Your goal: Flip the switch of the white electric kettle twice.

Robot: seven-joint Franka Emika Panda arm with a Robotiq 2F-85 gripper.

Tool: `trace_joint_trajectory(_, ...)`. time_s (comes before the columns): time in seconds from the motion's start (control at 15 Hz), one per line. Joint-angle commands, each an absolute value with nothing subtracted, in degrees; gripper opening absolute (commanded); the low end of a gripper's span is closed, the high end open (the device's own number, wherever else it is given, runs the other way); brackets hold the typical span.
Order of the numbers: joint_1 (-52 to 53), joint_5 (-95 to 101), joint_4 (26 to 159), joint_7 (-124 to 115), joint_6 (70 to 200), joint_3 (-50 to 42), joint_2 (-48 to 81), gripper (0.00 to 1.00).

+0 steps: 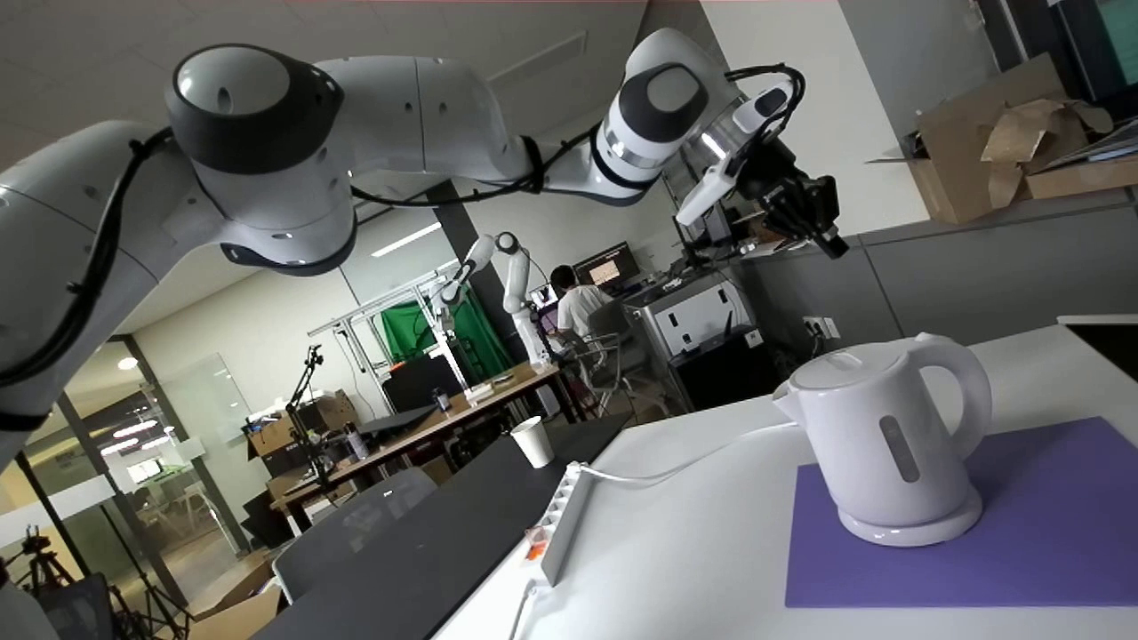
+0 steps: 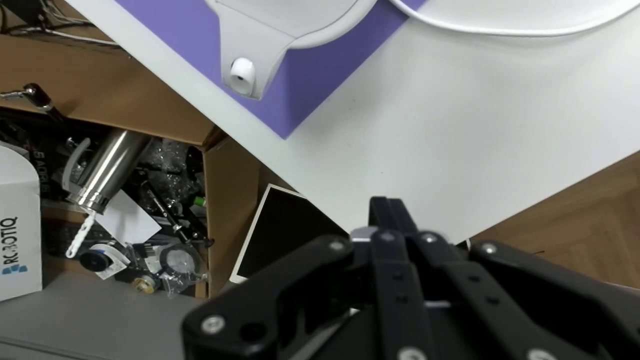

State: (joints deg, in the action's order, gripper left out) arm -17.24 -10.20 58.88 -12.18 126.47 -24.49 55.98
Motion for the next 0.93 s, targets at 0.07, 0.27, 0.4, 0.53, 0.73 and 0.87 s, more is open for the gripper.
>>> trace_joint_trajectory(0.07, -12.32, -7.73, 71.51, -11.19, 130.25, -26.78, 47.9, 0.33)
trace_joint_trajectory(0.27, -9.93, -5.82, 76.24, -10.14, 130.47, -28.11, 45.19, 0.54)
trace_joint_trajectory(0.4, -11.18, -6.71, 71.74, -10.41, 129.53, -27.5, 48.4, 0.43)
trace_joint_trajectory(0.53, -10.22, -6.2, 74.13, -10.03, 129.49, -27.91, 47.17, 0.56)
trace_joint_trajectory(0.73, -9.87, -5.74, 75.17, -9.95, 129.49, -28.12, 46.64, 0.62)
trace_joint_trajectory(0.87, -9.87, -5.72, 75.25, -9.91, 129.49, -28.15, 46.61, 0.62)
